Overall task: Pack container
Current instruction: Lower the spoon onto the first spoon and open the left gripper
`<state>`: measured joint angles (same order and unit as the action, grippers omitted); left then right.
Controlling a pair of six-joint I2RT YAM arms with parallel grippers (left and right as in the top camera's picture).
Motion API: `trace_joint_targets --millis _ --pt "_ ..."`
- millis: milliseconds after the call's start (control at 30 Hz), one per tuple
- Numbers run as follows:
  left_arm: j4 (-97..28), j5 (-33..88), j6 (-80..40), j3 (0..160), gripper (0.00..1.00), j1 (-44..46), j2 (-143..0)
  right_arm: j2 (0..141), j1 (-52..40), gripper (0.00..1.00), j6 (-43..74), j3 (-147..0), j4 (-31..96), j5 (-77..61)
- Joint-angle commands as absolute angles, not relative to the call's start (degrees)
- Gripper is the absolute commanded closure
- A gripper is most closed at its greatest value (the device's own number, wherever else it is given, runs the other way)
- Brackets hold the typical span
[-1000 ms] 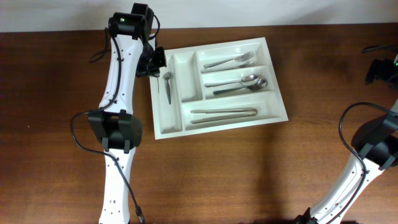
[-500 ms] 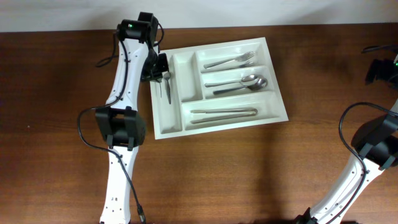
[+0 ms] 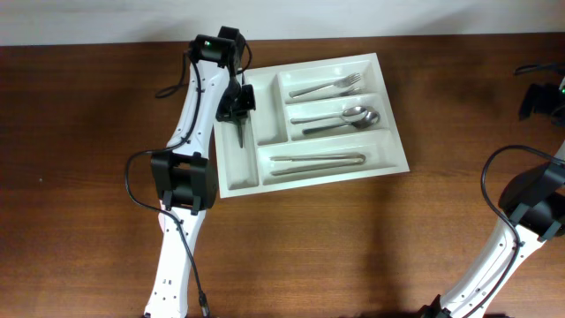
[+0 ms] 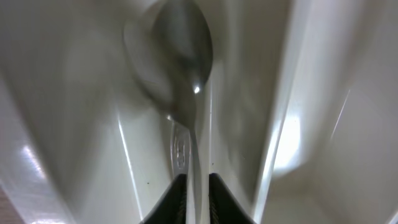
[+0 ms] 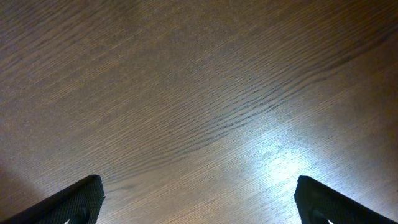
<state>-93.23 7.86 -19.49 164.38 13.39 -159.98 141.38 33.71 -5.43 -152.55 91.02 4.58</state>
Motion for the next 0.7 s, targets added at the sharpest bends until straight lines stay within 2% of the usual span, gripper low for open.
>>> trace_joint_targets --millis 0,267,433,533,667 --pt "-93.1 7.2 -19.7 165.1 0.82 13.3 -160.3 141.2 33.8 0.01 -5.8 -152.1 91.0 4.3" --pt "-92.2 5.7 -17.1 165.2 0.77 13.1 -160.3 141.2 33.8 0.01 -5.8 -152.1 91.0 4.3" --pt "-94.8 5.7 -13.3 169.6 0.58 12.3 -159.6 141.2 33.8 0.01 -5.8 -152.1 91.0 4.3" --pt "-96.2 5.7 -13.1 174.4 0.38 11.2 -158.3 141.2 33.8 0.01 -5.8 -152.1 91.0 4.3" --pt "-96.7 5.7 -13.1 179.9 0.18 9.0 -154.9 141.2 33.8 0.01 -5.8 -152.1 91.0 4.3"
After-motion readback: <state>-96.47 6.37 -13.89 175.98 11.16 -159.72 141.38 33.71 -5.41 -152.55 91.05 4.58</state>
